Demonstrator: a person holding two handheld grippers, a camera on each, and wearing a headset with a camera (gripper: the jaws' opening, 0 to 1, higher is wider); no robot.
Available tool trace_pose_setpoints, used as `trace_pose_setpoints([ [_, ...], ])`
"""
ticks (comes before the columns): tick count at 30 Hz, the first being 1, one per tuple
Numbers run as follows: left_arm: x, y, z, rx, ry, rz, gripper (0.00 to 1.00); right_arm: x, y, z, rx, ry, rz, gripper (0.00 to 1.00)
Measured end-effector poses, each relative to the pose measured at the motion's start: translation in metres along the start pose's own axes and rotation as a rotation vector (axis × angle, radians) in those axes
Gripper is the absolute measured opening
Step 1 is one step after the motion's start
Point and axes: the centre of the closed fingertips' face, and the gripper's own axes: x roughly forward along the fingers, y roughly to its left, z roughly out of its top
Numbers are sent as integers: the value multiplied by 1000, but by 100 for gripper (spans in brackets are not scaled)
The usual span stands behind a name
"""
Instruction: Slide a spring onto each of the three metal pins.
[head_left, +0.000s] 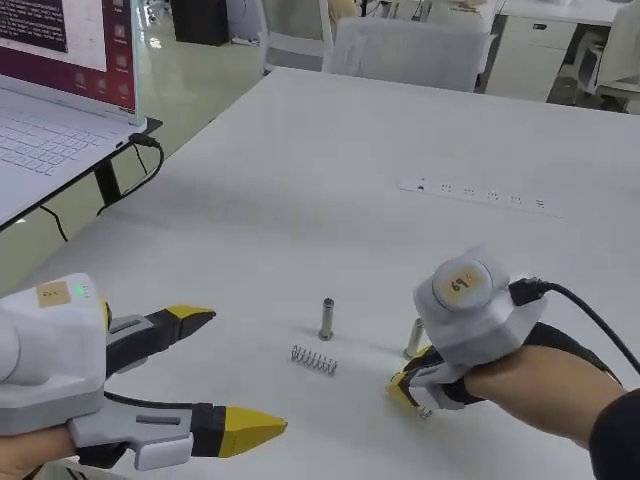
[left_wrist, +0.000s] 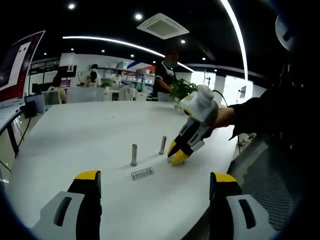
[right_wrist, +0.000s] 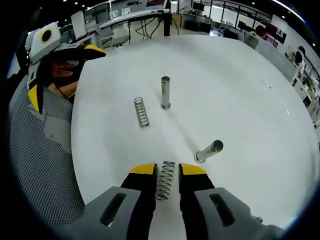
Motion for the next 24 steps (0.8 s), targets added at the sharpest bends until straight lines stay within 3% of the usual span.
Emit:
trace_pose_setpoints([
  [13, 0, 0, 0, 2, 1, 1, 86, 6, 2, -3, -25, 36, -16, 13],
  [24, 0, 0, -1, 5, 4, -1, 86, 7, 2, -3, -2, 44, -9, 10],
])
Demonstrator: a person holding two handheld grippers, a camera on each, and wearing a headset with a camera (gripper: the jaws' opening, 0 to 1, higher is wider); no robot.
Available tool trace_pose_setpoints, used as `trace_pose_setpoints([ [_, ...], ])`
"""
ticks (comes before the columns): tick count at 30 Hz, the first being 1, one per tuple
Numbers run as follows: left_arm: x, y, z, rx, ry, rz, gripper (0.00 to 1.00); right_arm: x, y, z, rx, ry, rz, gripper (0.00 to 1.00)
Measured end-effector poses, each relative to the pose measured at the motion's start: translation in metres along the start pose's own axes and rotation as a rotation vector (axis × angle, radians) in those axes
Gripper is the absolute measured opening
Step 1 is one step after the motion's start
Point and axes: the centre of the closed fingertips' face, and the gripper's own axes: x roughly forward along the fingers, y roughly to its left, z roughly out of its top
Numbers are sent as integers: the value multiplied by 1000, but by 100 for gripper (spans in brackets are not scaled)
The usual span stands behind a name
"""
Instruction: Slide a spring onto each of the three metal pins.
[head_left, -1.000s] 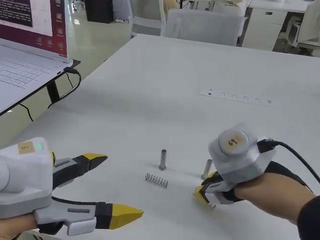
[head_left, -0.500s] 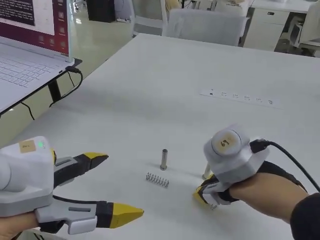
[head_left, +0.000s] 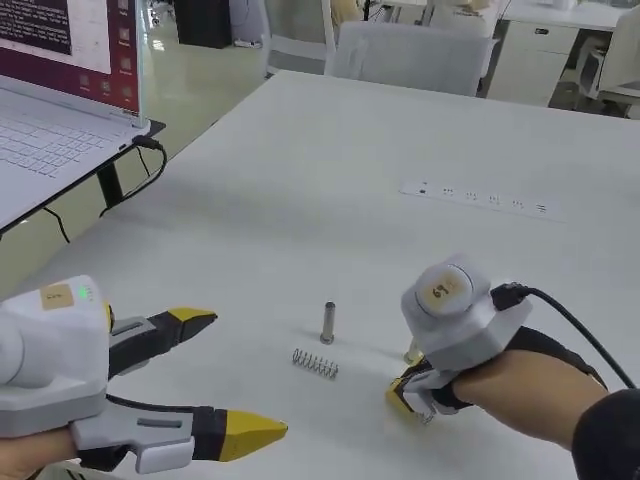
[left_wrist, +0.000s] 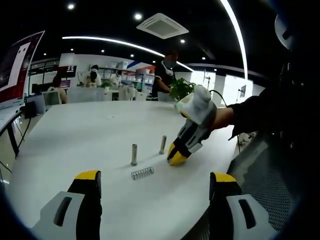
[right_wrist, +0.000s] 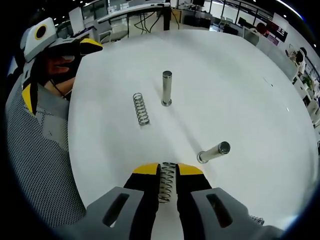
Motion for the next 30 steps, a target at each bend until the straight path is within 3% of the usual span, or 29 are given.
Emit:
trace_pose_setpoints([
  [7, -1, 0, 0, 0, 0, 0, 86, -1, 1, 1, -6, -8, -5, 9],
  [30, 0, -2, 1, 8, 3, -7, 86, -26, -2, 17, 12, -114, -19, 9],
])
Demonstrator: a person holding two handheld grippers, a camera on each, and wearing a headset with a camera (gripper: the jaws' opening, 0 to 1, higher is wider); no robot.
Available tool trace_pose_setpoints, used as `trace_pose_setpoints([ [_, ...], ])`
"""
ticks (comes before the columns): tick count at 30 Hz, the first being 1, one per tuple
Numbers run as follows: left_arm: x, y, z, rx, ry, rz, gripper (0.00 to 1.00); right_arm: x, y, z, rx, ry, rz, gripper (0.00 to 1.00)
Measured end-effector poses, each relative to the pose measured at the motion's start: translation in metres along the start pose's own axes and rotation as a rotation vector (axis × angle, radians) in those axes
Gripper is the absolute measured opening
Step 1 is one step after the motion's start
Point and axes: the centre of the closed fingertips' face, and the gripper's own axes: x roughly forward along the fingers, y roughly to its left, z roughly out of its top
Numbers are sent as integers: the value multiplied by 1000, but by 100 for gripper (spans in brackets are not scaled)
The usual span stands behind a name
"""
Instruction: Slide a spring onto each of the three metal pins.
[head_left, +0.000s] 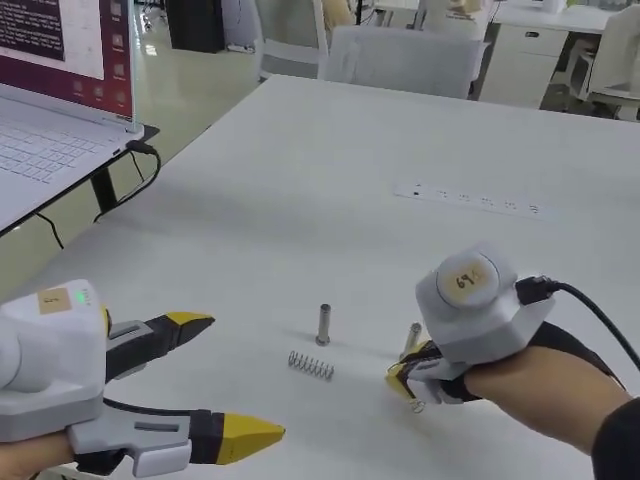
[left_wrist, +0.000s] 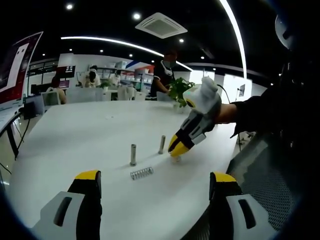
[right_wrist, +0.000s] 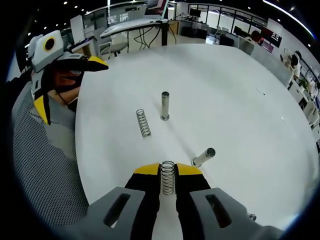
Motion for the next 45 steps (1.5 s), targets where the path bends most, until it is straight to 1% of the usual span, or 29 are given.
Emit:
trace_pose_setpoints([
  [16, 0, 0, 0, 4, 3, -1, 86, -10, 1, 6, 4, -56, 0, 9],
  [22, 0, 0, 0, 8, 5, -2, 86, -17, 3, 12, 5, -88, 1, 9],
  [27, 0, 0, 1, 7, 1, -1, 85, -27, 7, 21, 5, -129, 6, 9],
  [29, 0, 0, 2, 7, -3, -1, 85, -31, 8, 26, -1, -145, 5, 9],
  [32, -1, 0, 5, 7, -13, -2, 85, -41, 12, 38, 3, -187, 13, 8],
  [36, -1, -2, 9, 14, -15, -11, 83, -52, 18, 53, 1, -235, 23, 8],
  [37, -1, -4, 12, 19, -19, -17, 82, -57, 21, 59, 2, -257, 32, 8],
  [39, 0, -6, 17, 23, -27, -26, 81, -62, 26, 66, -5, -277, 36, 8],
  [42, 2, -11, 27, 33, -46, -45, 77, -73, 35, 81, -13, -322, 55, 8],
  [45, 3, -18, 37, 42, -65, -71, 72, -85, 43, 94, -21, -362, 73, 8],
])
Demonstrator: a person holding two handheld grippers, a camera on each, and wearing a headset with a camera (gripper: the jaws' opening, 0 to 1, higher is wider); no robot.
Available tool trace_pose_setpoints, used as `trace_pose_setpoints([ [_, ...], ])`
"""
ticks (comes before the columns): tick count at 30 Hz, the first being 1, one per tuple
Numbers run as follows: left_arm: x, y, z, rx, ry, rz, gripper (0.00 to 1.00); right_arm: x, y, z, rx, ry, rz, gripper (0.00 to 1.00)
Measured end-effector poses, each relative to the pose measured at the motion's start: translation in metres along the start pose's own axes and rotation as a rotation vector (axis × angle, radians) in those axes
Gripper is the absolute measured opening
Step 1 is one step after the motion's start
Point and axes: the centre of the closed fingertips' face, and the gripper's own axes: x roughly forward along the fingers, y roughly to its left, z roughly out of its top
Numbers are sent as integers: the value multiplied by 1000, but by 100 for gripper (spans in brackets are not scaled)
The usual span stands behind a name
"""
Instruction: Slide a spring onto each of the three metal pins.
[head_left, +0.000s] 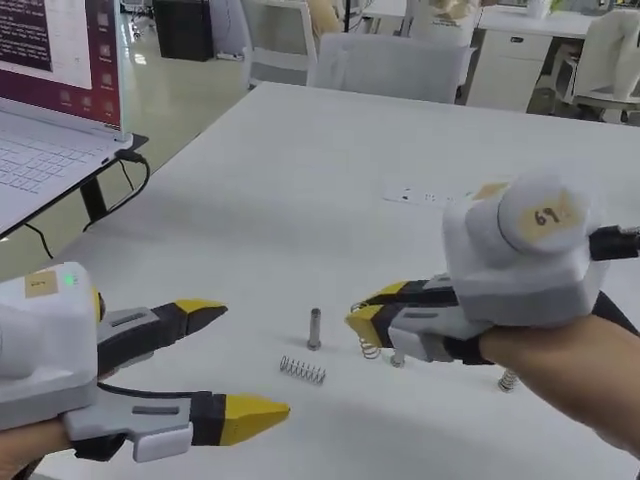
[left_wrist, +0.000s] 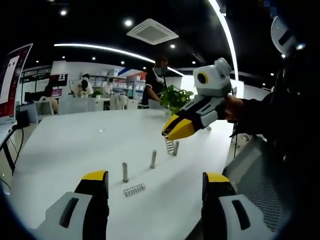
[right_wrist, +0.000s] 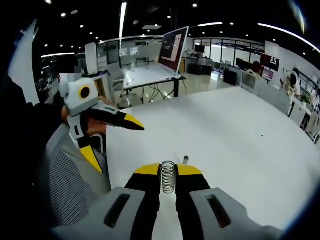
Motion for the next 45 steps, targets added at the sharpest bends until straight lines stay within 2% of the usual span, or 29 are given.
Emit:
trace_pose_setpoints([
  [6, 2, -12, 20, 13, -42, -42, 61, -8, 22, 31, -15, -78, 50, 8],
  [8, 2, -16, 26, 13, -53, -61, 54, -10, 28, 39, -16, -96, 64, 8],
  [17, 5, -28, 51, 39, -105, -103, 38, -12, 44, 60, -26, -154, 104, 8],
  [24, 9, -30, 53, 48, -107, -117, 29, -13, 49, 66, -23, -176, 117, 8],
  [31, 13, -31, 57, 53, -115, -124, 17, -15, 55, 71, -28, -192, 127, 8],
  [45, 18, -33, 59, 82, -118, -121, 3, -17, 57, 71, -17, -203, 135, 8],
])
